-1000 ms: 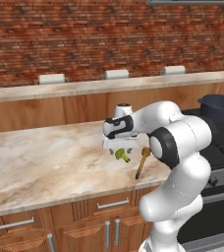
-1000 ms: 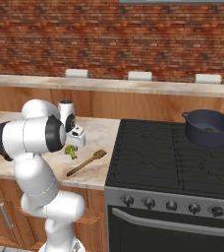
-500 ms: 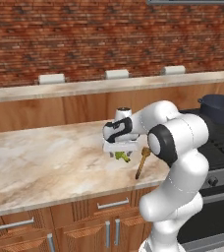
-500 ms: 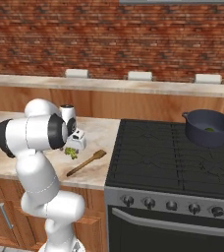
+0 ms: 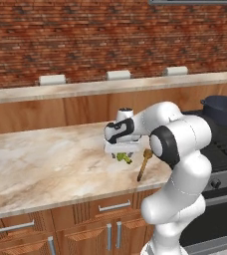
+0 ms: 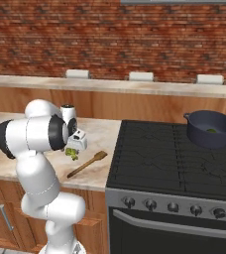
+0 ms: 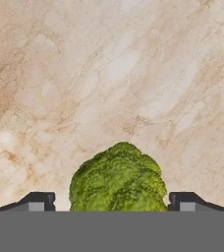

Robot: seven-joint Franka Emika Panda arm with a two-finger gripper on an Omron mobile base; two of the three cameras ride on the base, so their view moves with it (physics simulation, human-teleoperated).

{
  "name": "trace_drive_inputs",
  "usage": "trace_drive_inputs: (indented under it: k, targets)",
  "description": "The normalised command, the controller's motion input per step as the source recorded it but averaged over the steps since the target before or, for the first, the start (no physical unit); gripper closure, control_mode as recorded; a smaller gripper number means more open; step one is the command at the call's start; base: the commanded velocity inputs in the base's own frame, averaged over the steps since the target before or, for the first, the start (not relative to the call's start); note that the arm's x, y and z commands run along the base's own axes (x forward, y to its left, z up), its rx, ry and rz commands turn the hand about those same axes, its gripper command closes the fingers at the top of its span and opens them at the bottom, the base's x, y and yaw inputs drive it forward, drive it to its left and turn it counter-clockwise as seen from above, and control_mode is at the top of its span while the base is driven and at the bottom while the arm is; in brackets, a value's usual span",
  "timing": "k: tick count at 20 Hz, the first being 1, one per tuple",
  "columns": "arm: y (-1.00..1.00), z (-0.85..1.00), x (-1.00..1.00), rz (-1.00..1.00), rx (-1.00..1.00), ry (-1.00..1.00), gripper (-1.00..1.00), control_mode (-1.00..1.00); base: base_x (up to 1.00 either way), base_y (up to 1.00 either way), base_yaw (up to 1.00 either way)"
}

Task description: Put the lime and broccoli in the pot. Retrieve the spatula and lightly stir the vegetables in the pot.

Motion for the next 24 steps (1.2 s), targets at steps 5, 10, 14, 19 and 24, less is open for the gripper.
trace_drive_inputs:
  k: [5, 10, 14, 19, 24]
  targets:
    - [0.0, 0.0, 0.0, 0.0, 0.0, 0.0, 1.0, -1.0, 0.0, 0.0, 0.0]
    - [0.0, 0.01, -0.01, 0.0, 0.0, 0.0, 1.0, -1.0, 0.0, 0.0, 0.0]
    - [-0.22, 0.34, -0.37, -0.04, 0.05, 0.0, 1.0, -1.0, 0.0, 0.0, 0.0]
    - [-0.26, 0.95, -0.72, -0.12, 0.16, 0.0, 1.0, -1.0, 0.0, 0.0, 0.0]
    - [-0.14, 1.0, -0.82, -0.02, 0.05, -0.01, 1.0, -1.0, 0.0, 0.0, 0.0]
